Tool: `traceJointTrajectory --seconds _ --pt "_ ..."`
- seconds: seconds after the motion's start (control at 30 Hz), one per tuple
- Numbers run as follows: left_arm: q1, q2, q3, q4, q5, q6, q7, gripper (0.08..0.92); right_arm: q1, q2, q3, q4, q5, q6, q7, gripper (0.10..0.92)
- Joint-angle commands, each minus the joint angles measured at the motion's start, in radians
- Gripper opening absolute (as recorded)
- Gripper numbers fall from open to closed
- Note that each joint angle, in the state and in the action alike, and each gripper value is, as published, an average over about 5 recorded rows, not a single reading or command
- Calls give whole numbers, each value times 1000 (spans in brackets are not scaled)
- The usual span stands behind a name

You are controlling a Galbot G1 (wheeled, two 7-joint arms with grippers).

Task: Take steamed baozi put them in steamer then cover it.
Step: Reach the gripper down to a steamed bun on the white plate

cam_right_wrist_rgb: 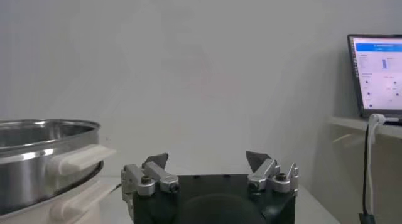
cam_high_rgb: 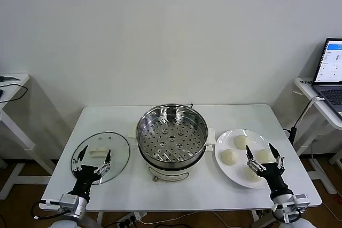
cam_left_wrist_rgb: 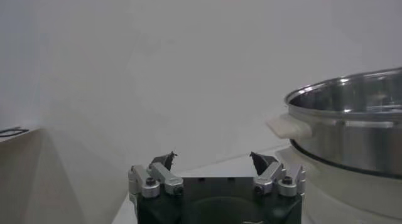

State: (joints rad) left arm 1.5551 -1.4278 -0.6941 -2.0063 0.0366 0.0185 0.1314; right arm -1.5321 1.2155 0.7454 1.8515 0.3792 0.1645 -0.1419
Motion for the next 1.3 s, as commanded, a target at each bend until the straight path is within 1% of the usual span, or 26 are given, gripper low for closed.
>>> traceJointTrajectory --seconds 0.03,0.07,0.17,0.27,0.37,0.5,0.67,0.83,0.9,1.07,1.3 --pt "-4 5 0 2 2 -2 1 823 78 -71 12 -60 -52 -44 -1 823" --pt "-4 6 0 1 2 -3 2 823 89 -87 12 -71 -72 -49 -1 823" --pt "-5 12 0 2 1 -7 4 823 166 -201 3 -148 -206 -73 -5 823" --pt "-6 19 0 7 1 -11 5 823 258 -356 -38 -233 -353 -106 -32 823" --pt "-6 21 1 7 1 -15 8 823 367 -507 -123 -313 -451 -143 -102 823" --pt "-8 20 3 4 0 -15 8 823 531 -657 -301 -387 -496 -180 -270 823" --pt "-10 19 7 1 0 -15 7 823 766 -779 -570 -446 -510 -213 -572 823" --pt "-10 9 10 1 0 -14 5 823 1128 -790 -953 -533 -488 -246 -847 823" --pt "-9 6 9 3 0 -13 5 823 1265 -770 -1090 -571 -485 -255 -922 823" --pt "-7 -1 4 7 1 -14 5 823 1509 -688 -1352 -661 -484 -266 -1016 823" --pt "-6 -12 4 6 2 -12 2 823 1627 -548 -1482 -781 -506 -276 -1068 823"
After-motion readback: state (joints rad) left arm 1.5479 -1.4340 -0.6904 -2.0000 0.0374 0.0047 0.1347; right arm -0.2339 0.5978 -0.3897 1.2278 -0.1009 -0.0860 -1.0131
